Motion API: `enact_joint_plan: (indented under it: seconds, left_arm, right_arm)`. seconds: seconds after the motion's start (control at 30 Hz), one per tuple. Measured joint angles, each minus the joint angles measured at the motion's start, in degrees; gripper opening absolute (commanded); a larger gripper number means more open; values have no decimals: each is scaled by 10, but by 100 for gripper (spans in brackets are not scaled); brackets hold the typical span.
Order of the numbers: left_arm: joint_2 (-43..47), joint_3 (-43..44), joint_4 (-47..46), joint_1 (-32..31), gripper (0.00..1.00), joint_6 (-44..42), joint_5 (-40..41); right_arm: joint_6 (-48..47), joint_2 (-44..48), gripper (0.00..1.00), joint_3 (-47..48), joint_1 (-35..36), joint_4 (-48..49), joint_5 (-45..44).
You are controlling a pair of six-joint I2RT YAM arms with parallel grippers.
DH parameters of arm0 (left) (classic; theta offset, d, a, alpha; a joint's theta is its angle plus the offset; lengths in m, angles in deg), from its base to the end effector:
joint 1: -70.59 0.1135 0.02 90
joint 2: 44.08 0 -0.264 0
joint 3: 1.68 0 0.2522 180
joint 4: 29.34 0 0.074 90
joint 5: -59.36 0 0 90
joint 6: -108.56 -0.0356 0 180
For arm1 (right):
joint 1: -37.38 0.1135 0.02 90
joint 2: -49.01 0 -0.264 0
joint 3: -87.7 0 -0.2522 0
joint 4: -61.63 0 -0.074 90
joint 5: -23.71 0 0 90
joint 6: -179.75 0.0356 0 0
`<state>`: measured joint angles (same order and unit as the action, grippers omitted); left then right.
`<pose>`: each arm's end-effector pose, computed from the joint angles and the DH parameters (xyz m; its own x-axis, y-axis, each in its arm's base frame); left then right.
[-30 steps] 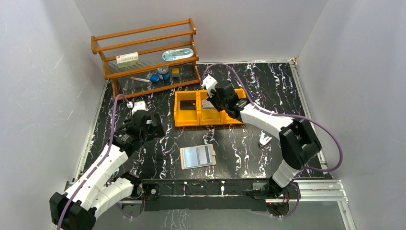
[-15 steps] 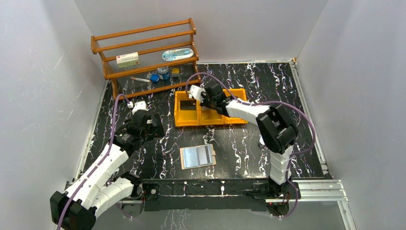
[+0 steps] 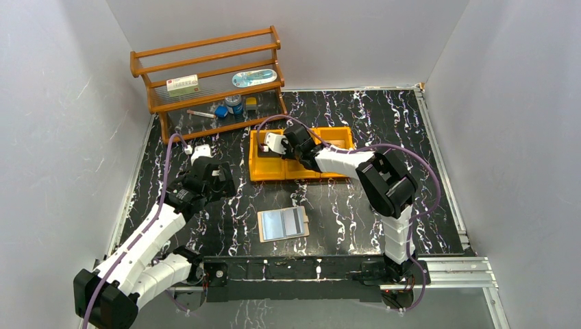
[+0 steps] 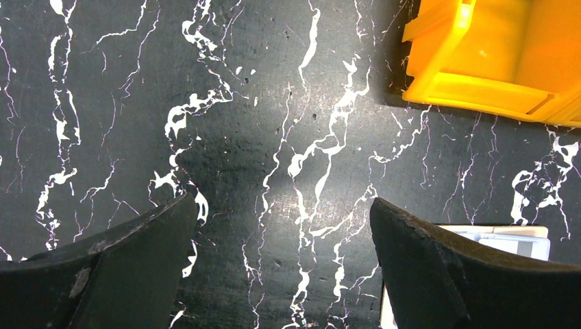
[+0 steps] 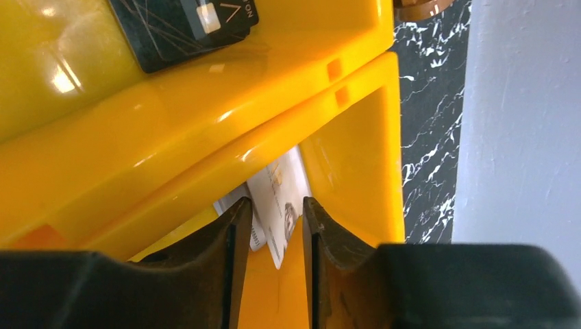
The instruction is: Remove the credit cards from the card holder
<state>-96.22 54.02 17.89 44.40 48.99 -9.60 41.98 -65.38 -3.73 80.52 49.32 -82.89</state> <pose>0.1737 -0.0712 0.2636 -0.6249 -0.2195 -0.7492 -0.1596 0.9753 -0.1526 0.3288 0.2942 0.1773 0.0610 -0.9153 -0.3981 -0.6638 0.2606 -0.7010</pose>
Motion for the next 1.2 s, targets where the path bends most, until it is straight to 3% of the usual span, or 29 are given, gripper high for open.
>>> enact_joint_plan:
  seconds: [0.33,0.57,0.8,0.97,1.07,1.2]
  left_arm:
    - [0,0,0,0,98,-2,0]
    - [0,0,0,0,99,-2,0]
    - [0,0,0,0,98,-2,0]
    - [-2,0,0,0,98,-2,-4]
    - [-7,0,0,0,98,-3,-7]
    - [-13,0,0,0,98,-4,-9]
  right_arm:
    - [15,0,43,0,0,-5,-15]
    - [87,43,46,-14,0,-6,-13]
    - [320,232,57,-67,0,-19,19]
    - [536,336,51,-128,0,-48,93]
    - [636,356,41,-183,0,-67,141]
    - [737,361,39,-248,1,-110,167]
